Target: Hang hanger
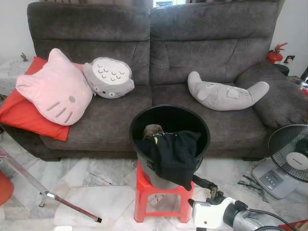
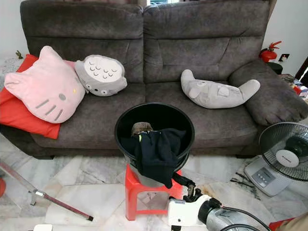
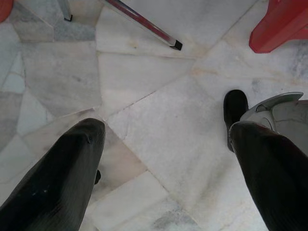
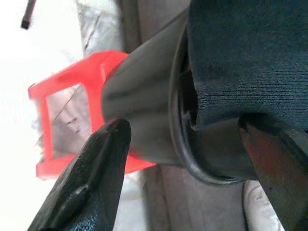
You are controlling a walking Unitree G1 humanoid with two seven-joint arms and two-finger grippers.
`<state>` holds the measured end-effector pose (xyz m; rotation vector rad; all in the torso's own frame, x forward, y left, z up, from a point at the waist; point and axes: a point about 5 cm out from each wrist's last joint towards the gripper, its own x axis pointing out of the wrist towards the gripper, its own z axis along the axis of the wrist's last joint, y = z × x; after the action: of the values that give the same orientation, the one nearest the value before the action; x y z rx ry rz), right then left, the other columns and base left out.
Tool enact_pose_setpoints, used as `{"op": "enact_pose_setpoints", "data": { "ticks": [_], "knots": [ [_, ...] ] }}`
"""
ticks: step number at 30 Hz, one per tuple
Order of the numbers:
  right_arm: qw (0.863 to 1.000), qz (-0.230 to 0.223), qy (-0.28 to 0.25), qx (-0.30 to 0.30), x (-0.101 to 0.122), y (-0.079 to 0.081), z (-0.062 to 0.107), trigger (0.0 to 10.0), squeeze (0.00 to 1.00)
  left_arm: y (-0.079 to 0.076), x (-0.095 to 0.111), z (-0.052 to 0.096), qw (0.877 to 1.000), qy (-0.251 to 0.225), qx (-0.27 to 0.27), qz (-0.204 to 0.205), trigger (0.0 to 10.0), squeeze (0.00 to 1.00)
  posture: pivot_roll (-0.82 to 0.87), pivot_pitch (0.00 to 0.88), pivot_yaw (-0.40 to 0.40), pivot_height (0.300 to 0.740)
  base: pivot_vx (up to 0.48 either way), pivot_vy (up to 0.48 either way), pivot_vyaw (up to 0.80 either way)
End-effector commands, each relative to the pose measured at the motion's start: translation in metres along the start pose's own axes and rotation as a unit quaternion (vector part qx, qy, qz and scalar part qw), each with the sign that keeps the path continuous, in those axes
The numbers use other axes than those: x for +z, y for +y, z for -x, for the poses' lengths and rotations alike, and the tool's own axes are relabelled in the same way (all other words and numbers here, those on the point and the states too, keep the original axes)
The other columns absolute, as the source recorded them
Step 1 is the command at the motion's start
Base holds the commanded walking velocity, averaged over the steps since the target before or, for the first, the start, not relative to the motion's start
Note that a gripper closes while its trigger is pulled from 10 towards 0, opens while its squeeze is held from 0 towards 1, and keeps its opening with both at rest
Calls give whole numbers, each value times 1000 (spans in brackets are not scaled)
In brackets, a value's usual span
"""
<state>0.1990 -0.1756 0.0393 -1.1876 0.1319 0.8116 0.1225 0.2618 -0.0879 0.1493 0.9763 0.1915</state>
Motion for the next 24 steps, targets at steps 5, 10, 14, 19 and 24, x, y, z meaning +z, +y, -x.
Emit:
{"op": "enact_pose_setpoints", "data": {
  "ticks": [5, 10, 14, 19, 24],
  "knots": [
    [999, 14, 1, -50, -7, -5, -1, 10000, 0, 2, -2, 1, 1000, 6, 0, 2, 10000, 0, -43, 0, 22, 740, 0, 0, 0],
    [996, 18, -5, -87, -6, -11, 0, 10000, 0, 2, -3, 1, 1000, 7, 1, 4, 10000, 0, -44, 0, 21, 740, 0, 0, 0],
    [994, 33, -6, -106, -8, -13, 1, 10000, 0, 1, -3, 0, 1000, 7, 0, 4, 10000, 0, -48, 0, 21, 740, 0, 0, 0],
    [993, 32, -8, -109, -9, -11, -1, 10000, 0, 1, -2, 0, 1000, 5, 0, 7, 10000, 0, -46, 0, 18, 740, 0, 0, 0],
    [993, 32, -12, -117, -8, -11, -1, 10000, 0, 1, -2, 0, 1000, 5, 0, 7, 10000, 0, -44, 0, 16, 740, 0, 0, 0]
  ]
}}
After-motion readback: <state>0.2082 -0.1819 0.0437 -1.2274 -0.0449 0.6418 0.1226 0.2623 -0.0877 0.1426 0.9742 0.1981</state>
